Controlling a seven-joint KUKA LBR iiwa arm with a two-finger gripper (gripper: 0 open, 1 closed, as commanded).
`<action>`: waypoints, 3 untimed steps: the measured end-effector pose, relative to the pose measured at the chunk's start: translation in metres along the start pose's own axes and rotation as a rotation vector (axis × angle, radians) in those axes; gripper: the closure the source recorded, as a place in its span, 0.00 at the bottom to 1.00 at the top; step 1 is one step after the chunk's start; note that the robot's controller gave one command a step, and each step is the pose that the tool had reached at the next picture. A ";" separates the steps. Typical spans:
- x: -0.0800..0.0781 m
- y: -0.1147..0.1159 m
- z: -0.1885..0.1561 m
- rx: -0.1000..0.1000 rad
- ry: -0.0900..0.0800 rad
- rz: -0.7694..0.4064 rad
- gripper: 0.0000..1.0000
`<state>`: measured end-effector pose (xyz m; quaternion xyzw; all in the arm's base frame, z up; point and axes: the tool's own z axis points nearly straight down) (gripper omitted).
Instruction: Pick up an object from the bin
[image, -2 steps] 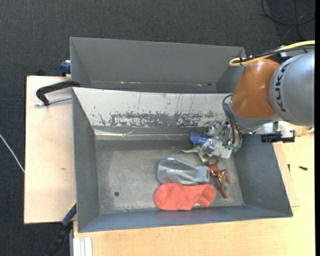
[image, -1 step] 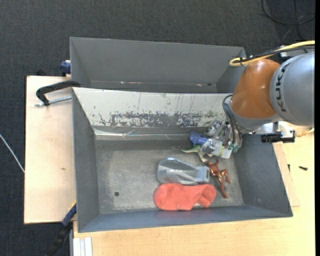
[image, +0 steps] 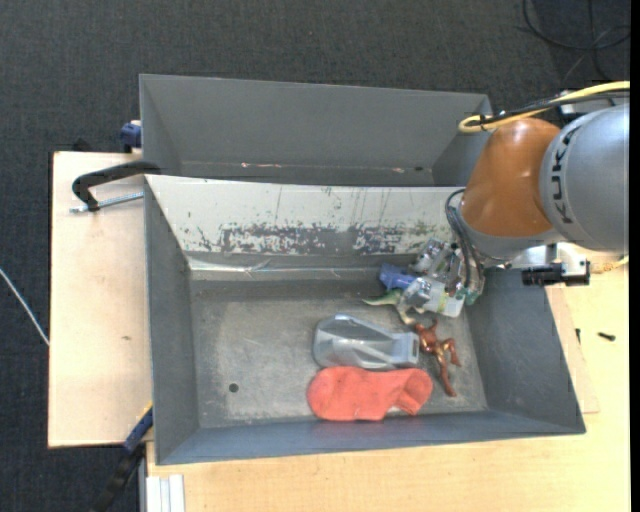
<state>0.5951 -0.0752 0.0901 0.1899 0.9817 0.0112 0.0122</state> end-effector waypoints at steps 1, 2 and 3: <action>0.000 0.000 0.000 0.000 0.000 0.001 1.00; 0.000 0.000 0.000 0.000 0.000 0.000 1.00; 0.000 0.000 0.000 0.000 0.000 0.000 1.00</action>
Offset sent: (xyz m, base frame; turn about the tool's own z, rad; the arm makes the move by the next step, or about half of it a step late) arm -0.0001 -0.0001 0.0735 -0.0003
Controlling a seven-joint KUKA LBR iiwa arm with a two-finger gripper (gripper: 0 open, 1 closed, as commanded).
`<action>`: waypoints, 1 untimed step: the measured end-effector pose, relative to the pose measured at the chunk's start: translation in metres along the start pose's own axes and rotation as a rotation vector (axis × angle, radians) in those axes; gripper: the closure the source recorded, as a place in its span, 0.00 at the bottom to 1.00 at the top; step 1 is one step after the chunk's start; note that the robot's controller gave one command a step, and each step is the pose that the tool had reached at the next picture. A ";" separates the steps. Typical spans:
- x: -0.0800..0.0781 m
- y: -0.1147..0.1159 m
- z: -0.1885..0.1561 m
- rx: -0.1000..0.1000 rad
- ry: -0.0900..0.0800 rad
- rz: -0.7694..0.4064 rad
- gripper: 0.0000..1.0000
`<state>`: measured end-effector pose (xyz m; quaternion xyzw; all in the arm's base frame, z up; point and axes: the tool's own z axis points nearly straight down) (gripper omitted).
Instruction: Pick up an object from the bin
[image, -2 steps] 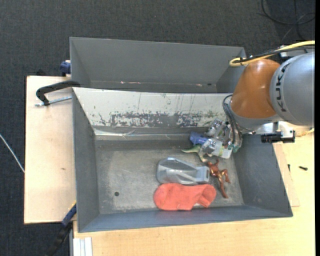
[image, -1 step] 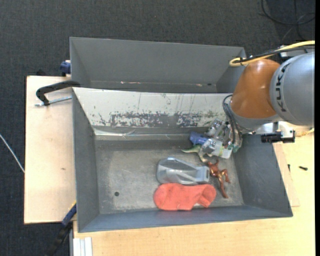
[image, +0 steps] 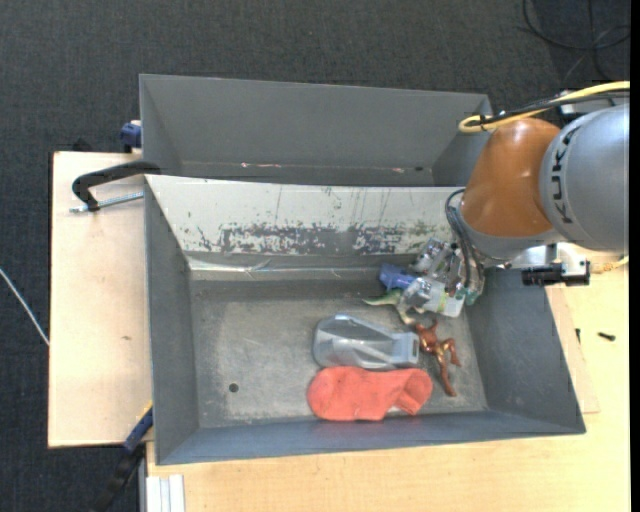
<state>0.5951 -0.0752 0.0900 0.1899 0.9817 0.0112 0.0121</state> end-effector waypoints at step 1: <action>0.000 0.000 0.000 0.000 0.000 0.000 1.00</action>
Offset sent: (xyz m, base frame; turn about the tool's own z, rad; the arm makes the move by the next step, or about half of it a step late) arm 0.0000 0.0000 0.0151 -0.0003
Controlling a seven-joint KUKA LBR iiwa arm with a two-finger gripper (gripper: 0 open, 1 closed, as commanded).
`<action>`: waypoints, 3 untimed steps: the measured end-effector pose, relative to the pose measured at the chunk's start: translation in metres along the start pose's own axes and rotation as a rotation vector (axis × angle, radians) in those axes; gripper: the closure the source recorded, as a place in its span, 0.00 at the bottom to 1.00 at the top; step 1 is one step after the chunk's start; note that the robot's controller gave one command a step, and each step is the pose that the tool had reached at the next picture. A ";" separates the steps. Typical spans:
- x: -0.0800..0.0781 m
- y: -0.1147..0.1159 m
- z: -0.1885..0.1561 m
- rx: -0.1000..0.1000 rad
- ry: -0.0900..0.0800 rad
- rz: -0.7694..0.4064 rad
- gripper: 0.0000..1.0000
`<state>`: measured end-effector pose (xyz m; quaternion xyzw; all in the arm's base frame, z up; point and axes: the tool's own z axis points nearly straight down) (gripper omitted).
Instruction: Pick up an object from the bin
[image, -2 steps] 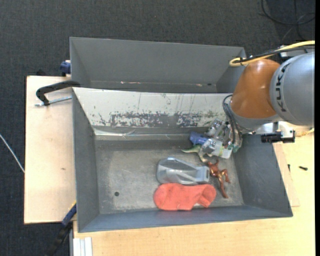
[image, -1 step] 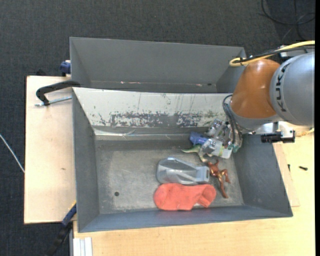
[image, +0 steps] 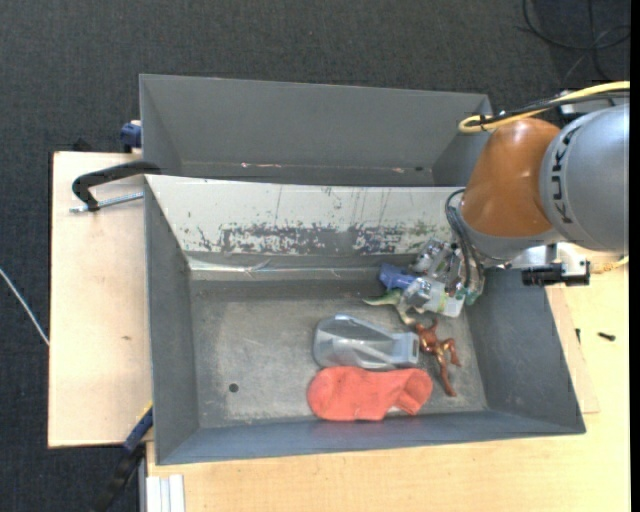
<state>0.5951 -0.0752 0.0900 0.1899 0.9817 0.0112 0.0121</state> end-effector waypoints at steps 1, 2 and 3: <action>0.000 0.000 0.000 0.000 0.000 0.000 1.00; 0.000 0.000 0.000 0.000 0.000 0.000 1.00; 0.000 0.000 0.000 0.000 0.000 0.000 1.00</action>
Offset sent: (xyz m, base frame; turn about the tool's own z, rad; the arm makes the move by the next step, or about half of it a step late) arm 0.0000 0.0000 0.0340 -0.0003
